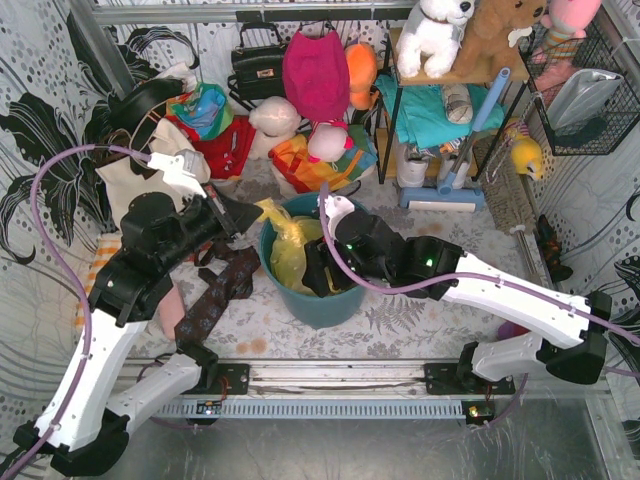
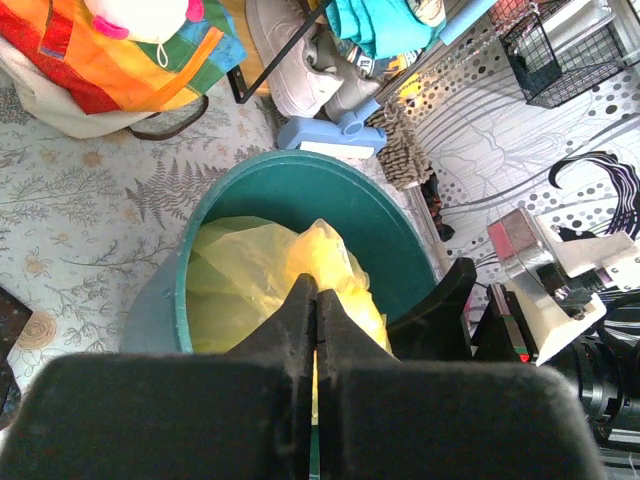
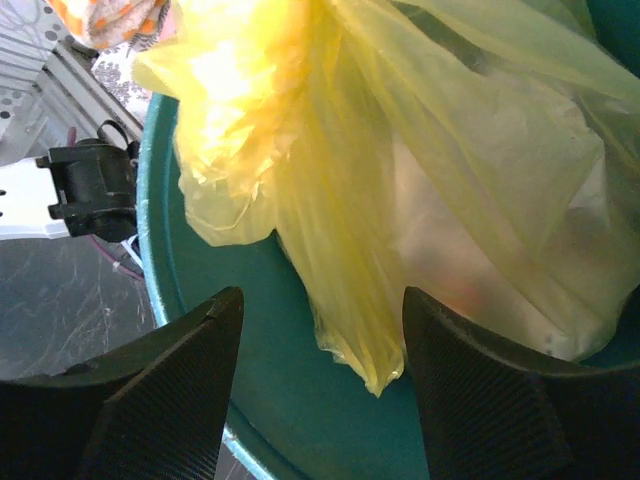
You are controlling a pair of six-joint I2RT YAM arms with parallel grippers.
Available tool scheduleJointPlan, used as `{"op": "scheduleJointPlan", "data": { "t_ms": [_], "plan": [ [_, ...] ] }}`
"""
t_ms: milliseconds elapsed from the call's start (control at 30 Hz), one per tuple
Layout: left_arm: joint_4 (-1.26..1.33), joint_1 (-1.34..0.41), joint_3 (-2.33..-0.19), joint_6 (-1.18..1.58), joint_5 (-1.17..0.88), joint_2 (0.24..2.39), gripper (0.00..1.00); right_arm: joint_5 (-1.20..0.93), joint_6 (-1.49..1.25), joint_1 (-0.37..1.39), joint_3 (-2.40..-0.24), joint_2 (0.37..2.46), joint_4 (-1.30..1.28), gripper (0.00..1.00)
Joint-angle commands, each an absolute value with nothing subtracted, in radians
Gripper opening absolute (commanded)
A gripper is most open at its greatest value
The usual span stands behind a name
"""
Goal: Tie the trash bag
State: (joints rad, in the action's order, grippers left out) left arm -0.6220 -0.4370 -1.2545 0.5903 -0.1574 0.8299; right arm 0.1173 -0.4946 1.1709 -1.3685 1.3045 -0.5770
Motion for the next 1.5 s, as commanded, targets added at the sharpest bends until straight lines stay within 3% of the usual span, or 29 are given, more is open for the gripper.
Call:
{"op": "scheduleJointPlan", "data": {
  "t_ms": [0,100,233,600,1167,1467],
  "plan": [
    [-0.574,-0.433,-1.290,0.598,-0.180,0.825,0.00,0.090,-0.489,1.169,-1.358,1.288,-0.565,0.62],
    [-0.574,-0.433,-1.301,0.600,-0.182,0.825,0.00,0.136,-0.510,1.169,-1.358,1.313,-0.593,0.45],
    [-0.563,-0.434,-1.315,0.604,-0.190,0.824,0.00,0.216,-0.546,1.169,-1.380,1.333,-0.641,0.00],
    [-0.427,-0.434,-1.302,0.657,-0.261,0.792,0.00,0.351,-0.662,1.168,-1.378,1.326,-0.739,0.00],
    [-0.372,-0.434,-1.311,0.684,-0.087,0.749,0.00,0.373,-0.712,1.165,-1.358,1.326,-0.799,0.00],
    [-0.402,-0.433,-1.174,0.679,-0.085,0.732,0.00,0.385,-0.707,1.165,-1.499,1.290,-0.839,0.00]
  ]
}}
